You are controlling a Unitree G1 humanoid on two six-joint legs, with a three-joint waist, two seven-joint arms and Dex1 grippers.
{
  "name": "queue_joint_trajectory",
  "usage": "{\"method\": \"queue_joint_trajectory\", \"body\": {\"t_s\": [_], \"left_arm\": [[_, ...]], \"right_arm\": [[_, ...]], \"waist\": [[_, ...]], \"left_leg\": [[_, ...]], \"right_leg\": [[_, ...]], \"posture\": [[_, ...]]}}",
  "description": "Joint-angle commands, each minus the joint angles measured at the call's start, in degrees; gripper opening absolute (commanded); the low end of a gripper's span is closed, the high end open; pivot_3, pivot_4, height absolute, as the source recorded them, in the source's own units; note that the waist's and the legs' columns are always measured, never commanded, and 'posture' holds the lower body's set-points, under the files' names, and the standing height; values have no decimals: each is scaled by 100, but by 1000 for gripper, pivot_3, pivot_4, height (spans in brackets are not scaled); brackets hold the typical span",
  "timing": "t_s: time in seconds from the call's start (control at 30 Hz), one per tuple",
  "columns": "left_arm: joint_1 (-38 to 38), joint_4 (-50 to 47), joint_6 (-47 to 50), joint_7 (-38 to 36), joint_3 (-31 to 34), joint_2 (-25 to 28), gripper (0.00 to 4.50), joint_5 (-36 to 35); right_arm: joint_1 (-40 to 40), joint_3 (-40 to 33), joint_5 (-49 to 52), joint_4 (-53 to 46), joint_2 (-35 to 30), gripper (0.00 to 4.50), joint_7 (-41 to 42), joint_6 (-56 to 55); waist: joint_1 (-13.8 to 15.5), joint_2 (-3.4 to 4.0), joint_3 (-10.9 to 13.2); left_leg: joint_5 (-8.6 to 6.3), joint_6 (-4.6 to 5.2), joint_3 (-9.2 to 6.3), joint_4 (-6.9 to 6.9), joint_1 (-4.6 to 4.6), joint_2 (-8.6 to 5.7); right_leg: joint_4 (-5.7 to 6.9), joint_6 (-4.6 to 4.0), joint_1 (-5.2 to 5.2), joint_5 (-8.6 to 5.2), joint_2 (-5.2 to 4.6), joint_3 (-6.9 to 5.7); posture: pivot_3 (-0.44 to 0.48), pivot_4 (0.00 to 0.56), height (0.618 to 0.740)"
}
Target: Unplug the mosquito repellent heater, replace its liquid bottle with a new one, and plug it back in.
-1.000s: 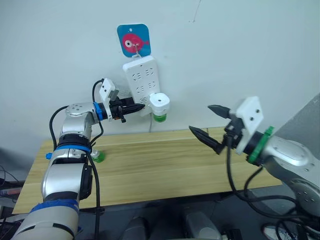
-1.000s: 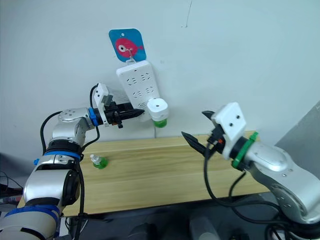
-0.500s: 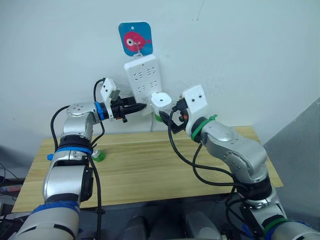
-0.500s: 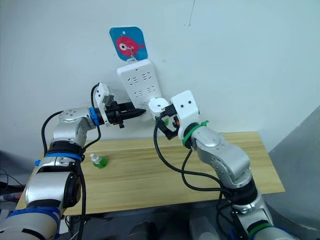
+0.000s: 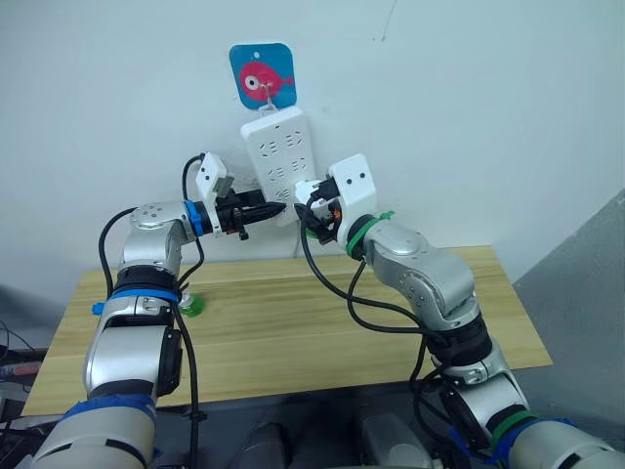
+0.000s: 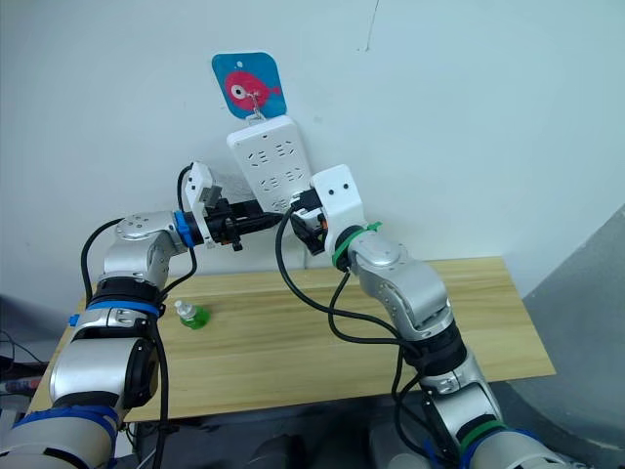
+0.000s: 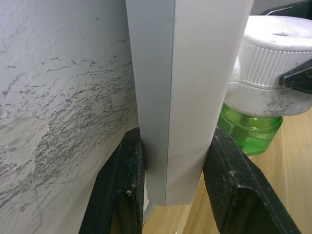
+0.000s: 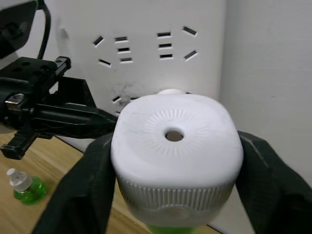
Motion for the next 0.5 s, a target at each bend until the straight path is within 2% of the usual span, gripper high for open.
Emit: {"method": "queue_joint_trajectory", "body": {"t_s": [0.03,0.33,0.5], "left_arm": [[20,-216,11,100,-45,-46,1288,28],[-37,191,-395,692,-49,51,1288,284],[93,129,-410,805,-2,129,1288,236]], "right_arm": [[-52,-72,-109,-223,24,2938,92,-87],[249,-430,268,-1822,-504,2938,323,1268],[377,-927,484,-2270,-416,2938,340,1649]], "waist": [[-2,0,0],[-19,3,-2],[-68,5,-2]], "left_leg": [[0,-1,0,0,0,0],[2,-2,-11,6,-12,-8],[43,2,-11,13,-1,-2]], "right_leg": [[0,0,0,0,0,0],[-2,0,0,0,-7,-3],[5,-4,9,4,1,-3]], "posture": [[-265,130,723],[-276,134,723],[-280,133,723]]}}
